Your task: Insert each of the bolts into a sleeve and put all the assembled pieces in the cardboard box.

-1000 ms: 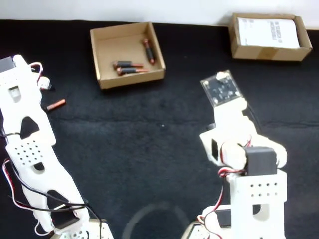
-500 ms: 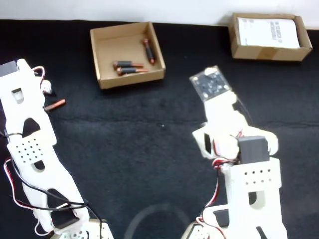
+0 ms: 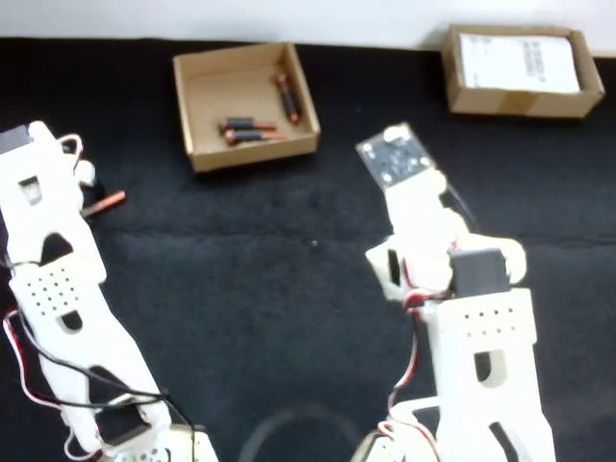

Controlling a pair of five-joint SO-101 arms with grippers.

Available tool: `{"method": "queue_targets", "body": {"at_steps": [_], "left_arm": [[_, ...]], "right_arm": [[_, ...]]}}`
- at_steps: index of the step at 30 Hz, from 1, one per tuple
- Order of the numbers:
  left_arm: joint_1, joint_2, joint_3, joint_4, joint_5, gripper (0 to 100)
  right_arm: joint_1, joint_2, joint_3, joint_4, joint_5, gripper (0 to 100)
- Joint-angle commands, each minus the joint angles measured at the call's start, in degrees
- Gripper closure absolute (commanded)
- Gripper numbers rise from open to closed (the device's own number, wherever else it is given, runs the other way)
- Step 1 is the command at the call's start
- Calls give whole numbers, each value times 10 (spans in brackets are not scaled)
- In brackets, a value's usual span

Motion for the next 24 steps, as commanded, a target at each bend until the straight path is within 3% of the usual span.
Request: {"method": "queue_targets", "body": {"at_steps": [1, 6, 14, 20, 24], "left_arm": [[-19, 10, -15, -3, 22, 801], [-21, 19, -17, -5, 25, 995], [-5, 18, -17, -4, 21, 992], [35, 17, -60, 29, -78, 992], [66, 17, -159, 83, -194, 992]], "right_arm": [[-6, 1, -29, -7, -2, 991], [-6, -1, -29, -4, -2, 991], [-5, -4, -29, 7, -2, 991], [-3, -5, -38, 17, -2, 991], [-7, 0, -51, 10, -2, 991]]}}
